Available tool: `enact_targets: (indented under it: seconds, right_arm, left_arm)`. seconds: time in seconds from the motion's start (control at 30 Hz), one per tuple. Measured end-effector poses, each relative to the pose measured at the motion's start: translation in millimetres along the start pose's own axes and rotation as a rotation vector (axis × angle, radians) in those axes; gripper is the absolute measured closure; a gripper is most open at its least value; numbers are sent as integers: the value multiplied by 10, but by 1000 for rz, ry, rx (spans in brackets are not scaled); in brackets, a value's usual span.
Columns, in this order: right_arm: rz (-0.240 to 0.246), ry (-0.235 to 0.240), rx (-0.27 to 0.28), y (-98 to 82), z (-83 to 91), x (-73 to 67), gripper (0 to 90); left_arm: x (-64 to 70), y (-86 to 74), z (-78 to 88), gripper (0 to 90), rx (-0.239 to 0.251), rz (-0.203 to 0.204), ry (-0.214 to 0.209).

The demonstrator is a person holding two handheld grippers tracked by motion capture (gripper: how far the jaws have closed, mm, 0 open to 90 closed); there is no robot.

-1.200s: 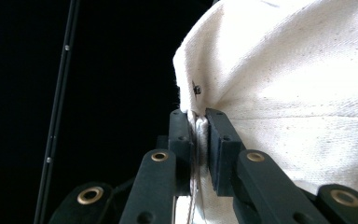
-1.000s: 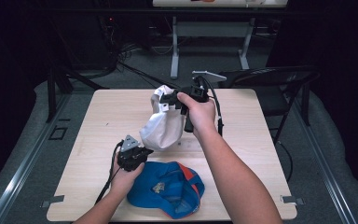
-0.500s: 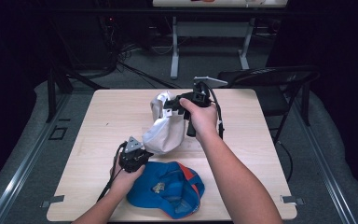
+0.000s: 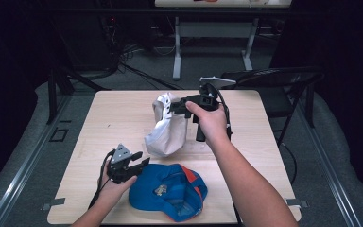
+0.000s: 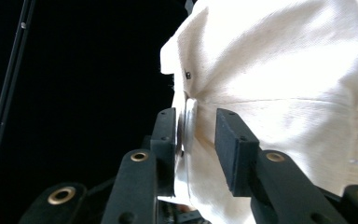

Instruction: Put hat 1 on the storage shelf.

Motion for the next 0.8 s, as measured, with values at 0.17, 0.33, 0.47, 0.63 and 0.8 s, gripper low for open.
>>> enact_targets:
  seconds: [0.17, 0.33, 0.47, 0.63, 0.8]
  right_arm:
    - [48, -26, 28, -45, 150, 37, 647]
    - [101, -46, 51, -148, 310, 131, 611]
    - [111, -43, 63, -262, 376, 226, 592]
    - [169, -89, 59, -459, 402, 372, 580]
    - [203, -112, 57, -649, 442, 507, 577]
  left_arm:
    - [-161, -64, 195, 537, -7, 27, 36]
    - [-265, -198, 290, 539, -26, 20, 57]
    - [-330, -293, 269, 539, -39, 31, 73]
    - [-372, -328, 246, 542, -42, 38, 74]
    - [-385, -372, 204, 544, -54, 45, 78]
Point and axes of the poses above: each handheld gripper's, and its own axes: z roughly backward along the jaws, y roughly out of its top, x roughly to its right, the point moved 10 cm from there along -z, roughly forward along the jaws, and after that the axes turned 6 degrees about -x, right-handed, at the moved point
